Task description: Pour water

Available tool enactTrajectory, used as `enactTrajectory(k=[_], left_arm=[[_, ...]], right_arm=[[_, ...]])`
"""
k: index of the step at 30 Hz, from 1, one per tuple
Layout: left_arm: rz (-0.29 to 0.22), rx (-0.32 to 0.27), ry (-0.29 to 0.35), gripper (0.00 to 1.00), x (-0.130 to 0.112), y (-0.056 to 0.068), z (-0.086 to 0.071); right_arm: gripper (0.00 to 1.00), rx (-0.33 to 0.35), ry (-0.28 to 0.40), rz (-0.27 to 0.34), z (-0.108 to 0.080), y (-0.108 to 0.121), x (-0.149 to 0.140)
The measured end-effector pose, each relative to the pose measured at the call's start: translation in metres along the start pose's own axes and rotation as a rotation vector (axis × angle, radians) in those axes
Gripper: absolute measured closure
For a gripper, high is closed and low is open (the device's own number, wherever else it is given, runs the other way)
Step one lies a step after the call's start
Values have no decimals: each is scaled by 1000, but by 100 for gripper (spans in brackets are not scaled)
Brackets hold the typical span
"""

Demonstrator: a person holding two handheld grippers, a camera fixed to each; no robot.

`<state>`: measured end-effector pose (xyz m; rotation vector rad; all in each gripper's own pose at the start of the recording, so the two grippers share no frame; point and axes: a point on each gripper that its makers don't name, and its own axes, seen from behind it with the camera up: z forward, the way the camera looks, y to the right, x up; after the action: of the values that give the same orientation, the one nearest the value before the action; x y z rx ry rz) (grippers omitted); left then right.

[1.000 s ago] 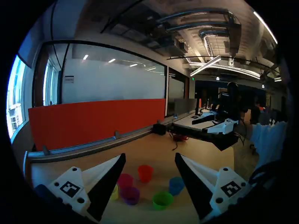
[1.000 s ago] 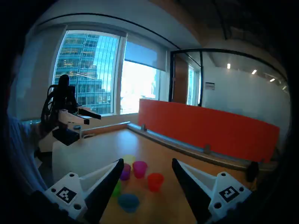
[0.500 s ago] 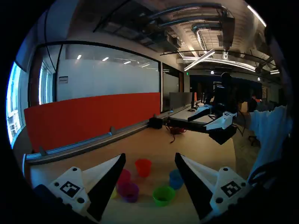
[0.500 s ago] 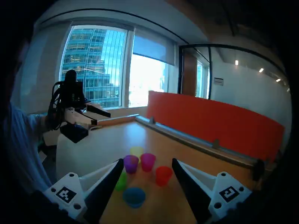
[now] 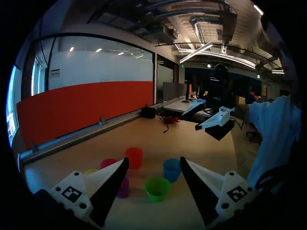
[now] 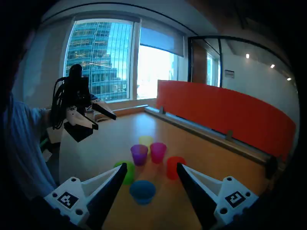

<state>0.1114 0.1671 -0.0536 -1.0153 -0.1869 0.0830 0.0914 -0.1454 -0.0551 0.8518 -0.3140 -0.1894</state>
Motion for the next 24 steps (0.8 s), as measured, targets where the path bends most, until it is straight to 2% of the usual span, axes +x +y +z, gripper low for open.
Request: enactTrajectory(k=[12, 24], left_arm=[[-12, -32, -114, 2, -56, 8, 21], [-3, -38, -233, 2, -112, 7, 42]], right_arm=[[0, 29, -77, 0, 23, -3, -46], [0, 54, -176, -14, 42, -8, -98]])
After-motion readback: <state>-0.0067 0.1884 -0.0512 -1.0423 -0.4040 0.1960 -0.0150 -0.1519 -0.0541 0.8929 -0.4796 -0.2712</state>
